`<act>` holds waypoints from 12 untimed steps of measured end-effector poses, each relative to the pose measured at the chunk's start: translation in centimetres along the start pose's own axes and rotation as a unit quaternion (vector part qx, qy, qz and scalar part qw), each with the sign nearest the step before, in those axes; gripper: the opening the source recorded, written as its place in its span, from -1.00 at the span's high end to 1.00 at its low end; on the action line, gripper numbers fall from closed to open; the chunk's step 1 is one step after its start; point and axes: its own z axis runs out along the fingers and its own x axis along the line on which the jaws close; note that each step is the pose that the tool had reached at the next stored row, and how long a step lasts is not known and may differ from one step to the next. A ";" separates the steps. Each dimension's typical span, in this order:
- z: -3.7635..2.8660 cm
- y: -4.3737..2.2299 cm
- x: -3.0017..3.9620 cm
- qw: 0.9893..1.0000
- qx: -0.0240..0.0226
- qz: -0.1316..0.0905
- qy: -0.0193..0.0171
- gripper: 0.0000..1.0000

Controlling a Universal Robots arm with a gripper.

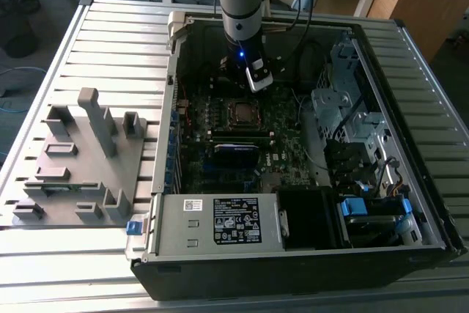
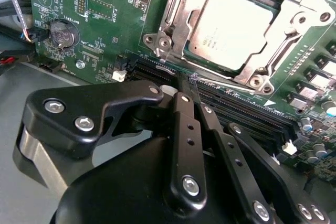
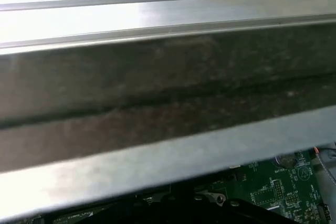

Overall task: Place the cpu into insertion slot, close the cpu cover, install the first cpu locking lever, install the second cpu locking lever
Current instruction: 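Install the first cpu locking lever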

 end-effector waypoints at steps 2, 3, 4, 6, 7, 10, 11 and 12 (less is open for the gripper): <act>0.00 0.00 0.11 1.000 0.001 -0.001 -0.002 0.80; 0.00 -0.01 0.14 1.000 0.002 -0.001 -0.002 0.80; 0.00 -0.01 0.17 1.000 0.003 -0.001 -0.003 0.80; 0.02 0.01 0.24 1.000 0.004 -0.002 -0.004 0.80; 0.02 0.03 0.27 1.000 0.004 -0.002 -0.004 0.80; 0.02 0.03 0.27 1.000 0.004 -0.002 -0.004 0.80; 0.02 0.03 0.27 1.000 0.004 -0.002 -0.004 0.80; 0.03 0.04 0.28 1.000 0.005 -0.002 -0.004 0.80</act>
